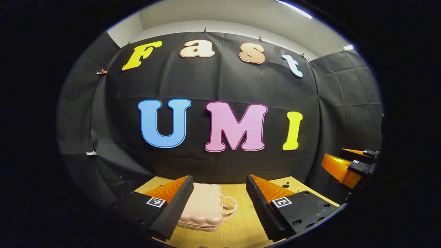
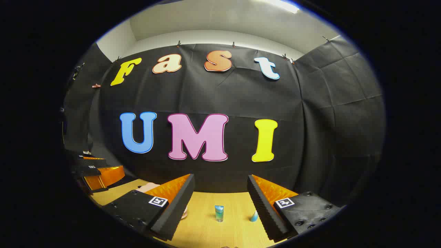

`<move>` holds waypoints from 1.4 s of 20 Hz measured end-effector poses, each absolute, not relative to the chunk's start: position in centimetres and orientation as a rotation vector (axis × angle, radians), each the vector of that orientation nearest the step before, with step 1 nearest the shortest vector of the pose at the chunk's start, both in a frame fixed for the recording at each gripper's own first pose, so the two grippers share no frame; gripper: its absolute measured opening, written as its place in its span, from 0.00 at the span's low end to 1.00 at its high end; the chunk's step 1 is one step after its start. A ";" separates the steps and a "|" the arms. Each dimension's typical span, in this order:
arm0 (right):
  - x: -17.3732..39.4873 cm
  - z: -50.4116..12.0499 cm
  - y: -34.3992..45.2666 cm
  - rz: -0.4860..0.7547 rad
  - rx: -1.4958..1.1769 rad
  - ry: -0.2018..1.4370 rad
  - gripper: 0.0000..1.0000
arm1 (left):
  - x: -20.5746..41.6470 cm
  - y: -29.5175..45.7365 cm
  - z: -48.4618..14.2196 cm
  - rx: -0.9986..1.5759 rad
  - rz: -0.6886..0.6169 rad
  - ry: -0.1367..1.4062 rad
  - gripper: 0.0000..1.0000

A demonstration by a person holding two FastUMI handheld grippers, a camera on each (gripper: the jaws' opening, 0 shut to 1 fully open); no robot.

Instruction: First open the suitcase, pack the skin care products into it, and then close the suitcase.

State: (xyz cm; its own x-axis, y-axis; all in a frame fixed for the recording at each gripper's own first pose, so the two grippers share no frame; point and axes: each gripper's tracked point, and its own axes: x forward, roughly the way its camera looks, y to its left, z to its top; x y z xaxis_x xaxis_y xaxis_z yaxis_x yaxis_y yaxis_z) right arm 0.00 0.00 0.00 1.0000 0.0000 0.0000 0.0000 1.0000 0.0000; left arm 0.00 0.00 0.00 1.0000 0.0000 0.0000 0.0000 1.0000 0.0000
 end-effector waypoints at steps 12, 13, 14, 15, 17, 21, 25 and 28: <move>1.0 -0.9 -0.7 -0.010 -0.001 0.023 0.97 | 0.9 -0.1 -0.8 -0.010 0.003 0.018 0.96; 1.1 -1.0 -0.7 -0.010 0.000 0.022 0.97 | 1.0 -0.2 -0.7 -0.007 0.000 0.018 0.96; 1.1 -1.1 -0.7 -0.010 0.001 0.024 0.97 | 1.1 -0.3 -0.6 -0.005 -0.002 0.017 0.96; 1.2 -1.1 -0.7 -0.009 0.002 0.026 0.97 | 1.2 -0.5 -0.6 -0.005 -0.010 0.017 0.96; 1.3 -1.2 -0.6 -0.009 0.005 0.028 0.96 | 1.2 -1.0 -0.5 -0.008 -0.028 0.010 0.96; 1.7 -1.3 -0.9 -0.015 0.001 0.027 0.97 | 2.3 -2.2 -1.2 0.002 -0.071 0.029 0.96; 2.1 -2.0 -2.0 -0.025 -0.006 0.039 0.97 | 5.9 -4.1 -4.0 0.029 -0.106 0.096 0.96; 2.8 -2.7 -3.1 -0.024 -0.016 0.050 0.96 | 9.8 -6.1 -7.1 0.040 -0.128 0.162 0.96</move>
